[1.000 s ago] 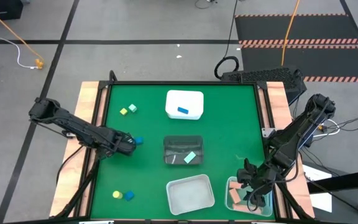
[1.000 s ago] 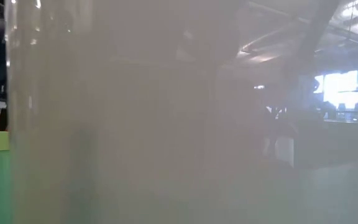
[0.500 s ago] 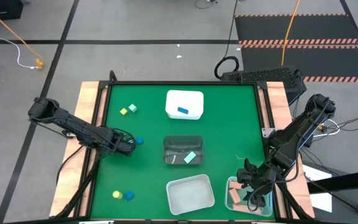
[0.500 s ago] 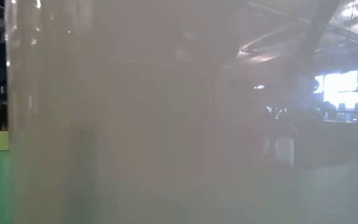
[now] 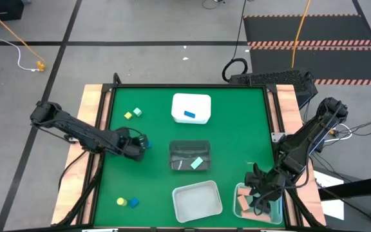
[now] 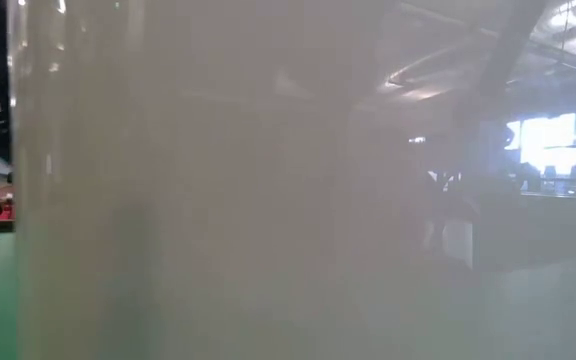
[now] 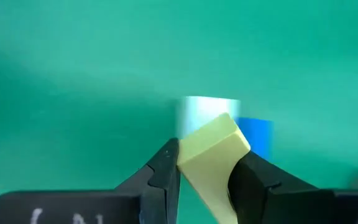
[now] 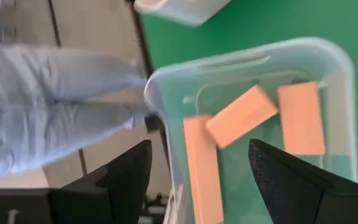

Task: Sort & place blocks by color
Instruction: Put the middle light green block into the gray bin

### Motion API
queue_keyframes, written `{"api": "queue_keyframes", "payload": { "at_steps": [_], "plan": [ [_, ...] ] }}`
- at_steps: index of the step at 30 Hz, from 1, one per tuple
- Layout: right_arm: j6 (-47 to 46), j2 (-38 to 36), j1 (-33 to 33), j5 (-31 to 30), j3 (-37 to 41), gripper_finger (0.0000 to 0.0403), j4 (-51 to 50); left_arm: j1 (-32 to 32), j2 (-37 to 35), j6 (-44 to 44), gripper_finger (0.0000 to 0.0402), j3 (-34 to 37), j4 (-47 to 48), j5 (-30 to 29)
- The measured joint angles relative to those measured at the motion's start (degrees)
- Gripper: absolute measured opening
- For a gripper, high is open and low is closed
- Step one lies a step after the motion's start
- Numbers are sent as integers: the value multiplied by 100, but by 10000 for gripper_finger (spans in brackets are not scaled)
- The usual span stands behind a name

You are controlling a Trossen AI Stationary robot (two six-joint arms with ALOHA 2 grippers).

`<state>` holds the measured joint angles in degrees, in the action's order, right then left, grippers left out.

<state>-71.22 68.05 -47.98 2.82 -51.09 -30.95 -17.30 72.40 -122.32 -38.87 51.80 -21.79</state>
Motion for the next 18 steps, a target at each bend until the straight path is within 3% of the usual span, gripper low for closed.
{"api": "queue_keyframes", "payload": {
  "at_steps": [7,12,18],
  "plan": [
    [-8,0,337,-463,0,256,-10,141,-4,1575,100,-699,-837,-827],
    [371,0,809,-555,-1,256,-10,301,-4,3501,100,-1031,-2357,-1131],
    [1286,-2,1318,-1498,-2,256,-10,531,-8,5209,100,-1047,-4518,-1101]
  ]
}}
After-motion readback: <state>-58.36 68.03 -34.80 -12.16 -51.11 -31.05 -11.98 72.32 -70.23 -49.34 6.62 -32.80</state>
